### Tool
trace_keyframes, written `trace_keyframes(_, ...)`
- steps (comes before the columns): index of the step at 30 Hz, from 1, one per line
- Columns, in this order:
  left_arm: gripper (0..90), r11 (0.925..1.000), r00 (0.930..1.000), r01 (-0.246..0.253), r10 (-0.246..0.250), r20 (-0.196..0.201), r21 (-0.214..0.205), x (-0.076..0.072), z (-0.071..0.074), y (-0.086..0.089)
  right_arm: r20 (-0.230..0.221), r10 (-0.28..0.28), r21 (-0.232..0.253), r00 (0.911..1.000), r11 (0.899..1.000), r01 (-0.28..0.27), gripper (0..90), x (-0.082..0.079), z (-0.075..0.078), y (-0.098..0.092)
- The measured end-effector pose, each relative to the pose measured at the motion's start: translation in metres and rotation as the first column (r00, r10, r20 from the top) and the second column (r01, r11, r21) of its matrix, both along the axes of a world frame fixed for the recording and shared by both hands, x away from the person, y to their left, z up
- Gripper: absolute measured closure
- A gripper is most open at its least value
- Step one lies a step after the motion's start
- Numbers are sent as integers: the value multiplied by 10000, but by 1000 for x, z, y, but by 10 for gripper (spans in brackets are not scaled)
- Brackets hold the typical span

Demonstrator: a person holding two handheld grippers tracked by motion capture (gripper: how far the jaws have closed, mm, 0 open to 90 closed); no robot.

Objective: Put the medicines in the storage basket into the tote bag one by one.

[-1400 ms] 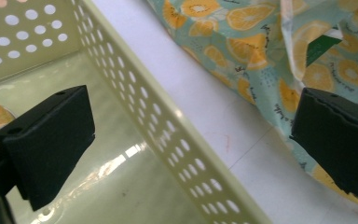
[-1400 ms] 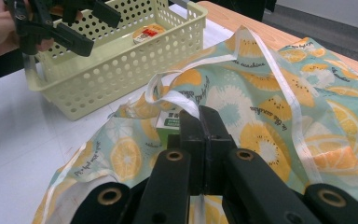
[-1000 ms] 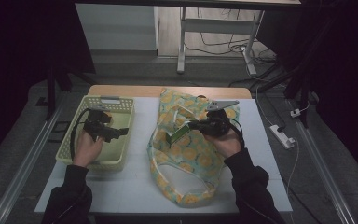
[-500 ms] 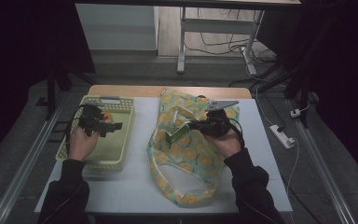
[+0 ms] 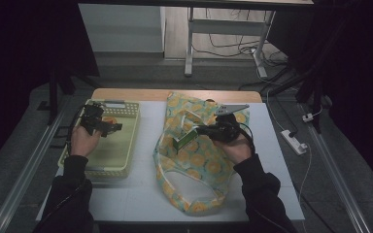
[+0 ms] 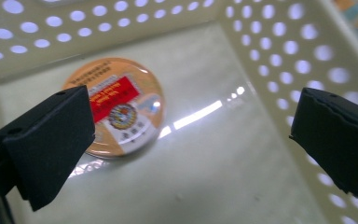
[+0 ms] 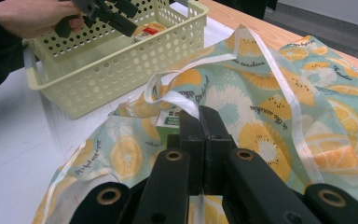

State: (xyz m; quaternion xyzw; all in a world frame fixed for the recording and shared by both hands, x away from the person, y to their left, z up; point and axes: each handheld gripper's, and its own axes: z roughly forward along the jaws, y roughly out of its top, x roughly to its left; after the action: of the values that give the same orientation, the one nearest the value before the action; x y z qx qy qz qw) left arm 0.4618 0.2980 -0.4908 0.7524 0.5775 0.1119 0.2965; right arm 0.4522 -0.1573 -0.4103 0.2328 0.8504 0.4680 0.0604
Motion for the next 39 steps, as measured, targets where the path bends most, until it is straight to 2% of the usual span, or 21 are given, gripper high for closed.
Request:
trace_keyframes(7,0,9994,9992,-115,127,-381,317,14,-7,2,-3,20,1,10000,10000,-20,890,0,0,0)
trace_keyframes(10,0,9981,9974,-187,227,-686,589,24,-12,4,-7,-2,33,10000,10000,2,890,0,1,-1)
trace_keyframes(16,14,9967,9929,-354,434,-1109,732,32,-19,9,16,-19,46,10000,10000,19,890,0,1,-2)
trace_keyframes(20,24,9956,9917,-502,590,-1139,789,35,-22,8,11,-18,37,10000,10000,18,890,0,1,-1)
trace_keyframes(23,24,9965,9921,-366,452,-1166,749,37,-22,7,13,-16,41,10000,10000,16,890,0,1,-1)
trace_keyframes(26,20,9945,9925,-193,315,-1185,1027,39,-23,5,12,-14,40,10000,10000,14,890,0,1,-1)
trace_keyframes(30,24,9941,9926,-289,409,-1147,1046,39,-23,4,19,-19,53,10000,10000,19,890,0,1,-2)
trace_keyframes(31,29,9861,9909,-655,823,-1066,1524,39,-22,6,7,-20,56,10000,10000,20,890,0,2,-2)
trace_keyframes(33,40,9885,9857,-617,821,-1472,1381,41,-27,8,6,-13,65,10000,10000,12,890,0,1,-2)
trace_keyframes(34,39,9885,9857,-617,821,-1472,1381,41,-27,8,5,-7,62,10000,10000,7,890,0,1,-1)
trace_keyframes(35,46,9844,9800,-676,962,-1744,1627,42,-32,7,16,-1,70,10000,10000,1,889,-1,2,-1)
trace_keyframes(37,52,9880,9783,-456,741,-1936,1476,43,-34,6,26,8,87,10000,10000,-8,889,-1,2,-1)
trace_keyframes(39,87,9884,9781,-457,737,-1948,1445,43,-34,6,22,2,93,10000,10000,-2,889,-1,2,-2)
